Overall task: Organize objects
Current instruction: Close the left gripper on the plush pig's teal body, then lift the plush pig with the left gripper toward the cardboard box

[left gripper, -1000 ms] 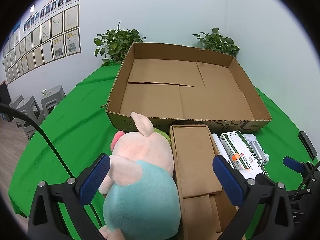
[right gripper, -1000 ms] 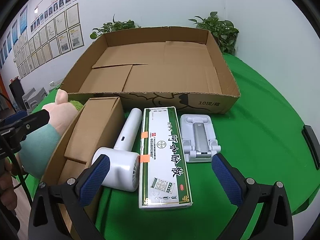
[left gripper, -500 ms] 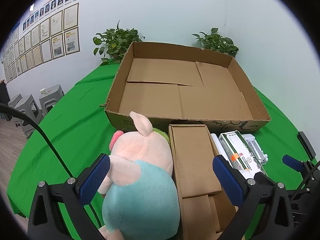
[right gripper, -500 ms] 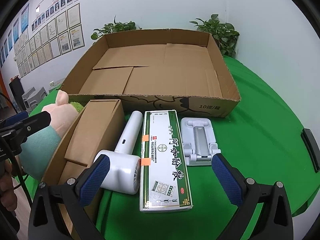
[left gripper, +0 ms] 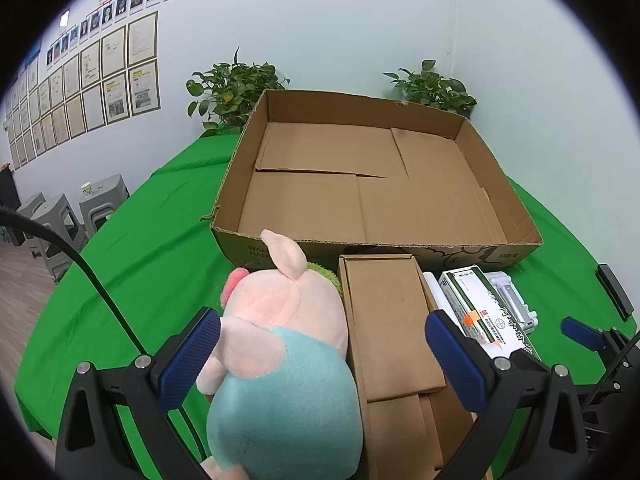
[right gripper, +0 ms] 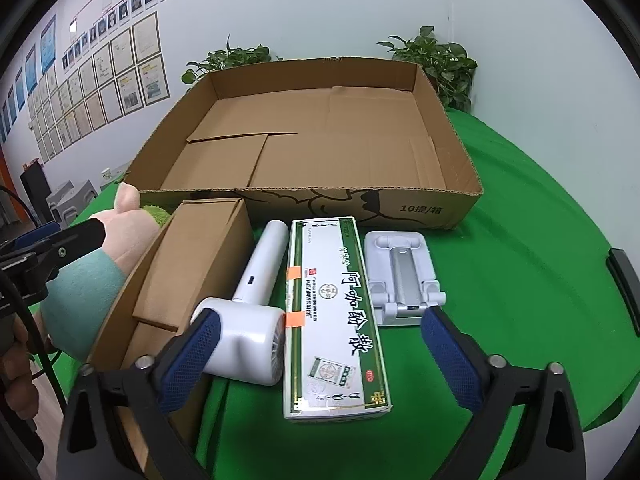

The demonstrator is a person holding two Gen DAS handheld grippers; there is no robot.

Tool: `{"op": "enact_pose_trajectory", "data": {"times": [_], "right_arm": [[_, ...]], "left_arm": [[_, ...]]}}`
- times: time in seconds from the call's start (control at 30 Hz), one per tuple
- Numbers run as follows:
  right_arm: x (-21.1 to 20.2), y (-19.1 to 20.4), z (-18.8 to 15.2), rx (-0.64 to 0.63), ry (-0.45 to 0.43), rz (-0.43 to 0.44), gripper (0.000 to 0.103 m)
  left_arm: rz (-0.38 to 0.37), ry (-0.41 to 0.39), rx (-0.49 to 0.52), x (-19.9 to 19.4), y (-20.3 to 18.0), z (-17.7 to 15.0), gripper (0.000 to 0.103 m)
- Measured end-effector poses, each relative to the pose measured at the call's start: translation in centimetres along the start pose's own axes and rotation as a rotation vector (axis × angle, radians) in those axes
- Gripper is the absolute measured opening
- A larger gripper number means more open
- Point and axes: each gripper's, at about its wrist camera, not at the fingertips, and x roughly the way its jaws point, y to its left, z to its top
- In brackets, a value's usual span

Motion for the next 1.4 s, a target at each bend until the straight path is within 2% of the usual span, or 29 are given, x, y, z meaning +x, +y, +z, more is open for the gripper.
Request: {"op": "enact_pose_trajectory", "data": {"times": [0.03, 0.07, 0.1, 0.13, 0.2, 0.27, 0.3, 0.33, 0.37, 0.4, 0.47, 0.7, 0.93, 1.0, 1.07, 1.13, 1.23, 1.33, 1.37, 1.4], "right_arm": [[0.0, 0.2, 0.0, -0.012, 0.001, -0.001, 0.075], [0.0, 0.3, 0.0, -0.024, 0.0, -0.006, 0.067], [0.0, 0.4, -0.1, -0.032, -0.001, -0.013, 0.051], [0.0, 0.5, -0.1, -0.031, -0.003, -0.018, 0.041], [0.0, 0.5, 0.0, -0.027, -0.005, -0.011, 0.042], [0.0, 0.5, 0.0, -0.025, -0.005, -0.004, 0.054], [0.0, 0.4, 0.1, -0.024, -0.006, -0.005, 0.083], [0.0, 0.4, 0.1, -0.02, -0.009, -0.007, 0.103], [-0.1, 0.3, 0.2, -0.013, -0.019, -0.013, 0.103], [-0.1, 0.3, 0.2, -0.011, -0.021, -0.019, 0.103], [0.1, 0.3, 0.4, -0.013, -0.013, -0.006, 0.103], [-0.7, 0.4, 0.5, -0.017, -0.04, 0.051, 0.103], [-2.9, 1.1, 0.4, -0.08, -0.13, 0.196, 0.103], [-3.4, 1.7, 0.3, -0.119, -0.149, 0.228, 0.103], [-4.1, 2.5, 0.2, -0.148, -0.156, 0.288, 0.103], [-4.7, 3.2, 0.1, -0.157, -0.161, 0.348, 0.103], [-5.3, 4.4, 0.3, -0.164, -0.155, 0.421, 0.103], [-5.8, 5.7, 1.0, -0.168, -0.138, 0.492, 0.103], [-5.9, 6.1, 1.2, -0.162, -0.133, 0.514, 0.103], [-5.9, 6.6, 1.5, -0.153, -0.127, 0.54, 0.103]], "left_arm": [[-0.003, -0.005, 0.002, 0.0, 0.0, 0.0, 0.098], [-0.008, -0.012, 0.006, -0.1, 0.0, 0.0, 0.082], [-0.013, -0.017, 0.009, -0.1, 0.0, 0.0, 0.031], [-0.024, -0.01, 0.012, 0.0, 0.1, -0.1, 0.006], [-0.056, 0.018, 0.001, 0.4, 0.4, 0.0, 0.006], [-0.052, -0.001, -0.01, 0.0, 0.7, 0.0, 0.009], [-0.039, -0.006, -0.015, -0.1, 0.8, 0.1, 0.027], [-0.027, -0.007, -0.021, -0.3, 0.9, 0.2, 0.044], [-0.03, -0.019, -0.032, -0.6, 1.0, 0.2, 0.078], [-0.036, -0.038, -0.047, -0.9, 1.2, 0.2, 0.088], [-0.041, -0.056, -0.061, -1.2, 1.5, 0.3, 0.088], [-0.041, 0.002, -0.069, -1.2, 3.1, 0.0, 0.088], [-0.039, 0.073, -0.058, -1.0, 5.2, -1.3, 0.088], [-0.063, 0.125, -0.04, -0.1, 5.3, -2.1, 0.088], [-0.129, 0.166, -0.042, 1.0, 5.2, -3.1, 0.088], [-0.175, 0.169, -0.067, 1.3, 5.4, -3.5, 0.088], [-0.192, 0.147, -0.07, 1.4, 5.7, -3.7, 0.087], [-0.221, 0.144, -0.079, 1.0, 6.2, -3.8, 0.068], [-0.261, 0.142, -0.109, 0.7, 6.9, -3.8, 0.051], [-0.274, 0.145, -0.128, 0.7, 7.2, -3.9, 0.051]]}}
